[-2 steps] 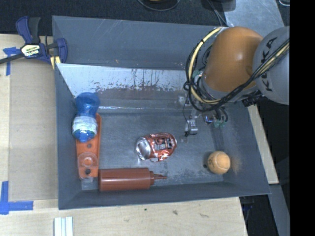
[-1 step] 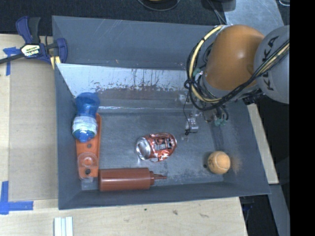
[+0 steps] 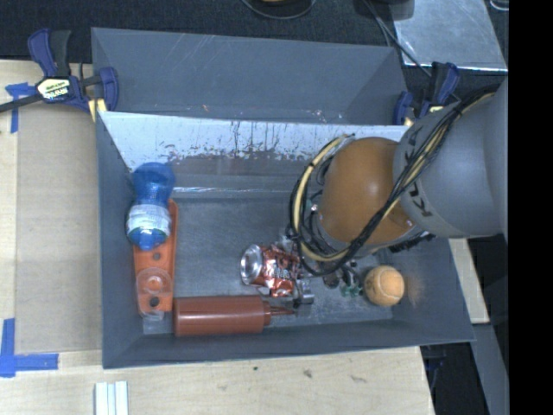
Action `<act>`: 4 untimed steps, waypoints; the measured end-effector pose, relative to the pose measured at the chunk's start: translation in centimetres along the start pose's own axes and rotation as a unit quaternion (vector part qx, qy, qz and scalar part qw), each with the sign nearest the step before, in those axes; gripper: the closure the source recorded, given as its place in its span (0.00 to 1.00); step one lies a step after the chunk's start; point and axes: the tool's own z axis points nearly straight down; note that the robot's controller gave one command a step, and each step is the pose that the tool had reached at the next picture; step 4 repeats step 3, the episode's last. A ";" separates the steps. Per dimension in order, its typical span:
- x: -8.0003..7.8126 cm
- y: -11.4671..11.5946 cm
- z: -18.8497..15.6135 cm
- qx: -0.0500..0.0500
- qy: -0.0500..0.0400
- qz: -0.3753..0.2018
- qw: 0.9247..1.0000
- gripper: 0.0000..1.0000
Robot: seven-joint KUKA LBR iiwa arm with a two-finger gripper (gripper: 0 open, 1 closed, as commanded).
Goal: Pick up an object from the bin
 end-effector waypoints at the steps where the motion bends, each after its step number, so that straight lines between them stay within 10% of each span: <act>1: 0.8 3.2 -2.5 0.001 -0.010 0.003 1.000 1.00; 2: 0.8 3.2 -2.5 0.001 -0.010 0.003 1.000 1.00; 3: 2.1 2.0 -16.0 0.001 -0.012 0.029 0.999 1.00; 4: 2.1 2.0 -16.0 0.001 -0.012 0.029 0.999 1.00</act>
Offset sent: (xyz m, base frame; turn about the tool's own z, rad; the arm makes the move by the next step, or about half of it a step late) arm 0.0000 0.0000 0.0000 0.0000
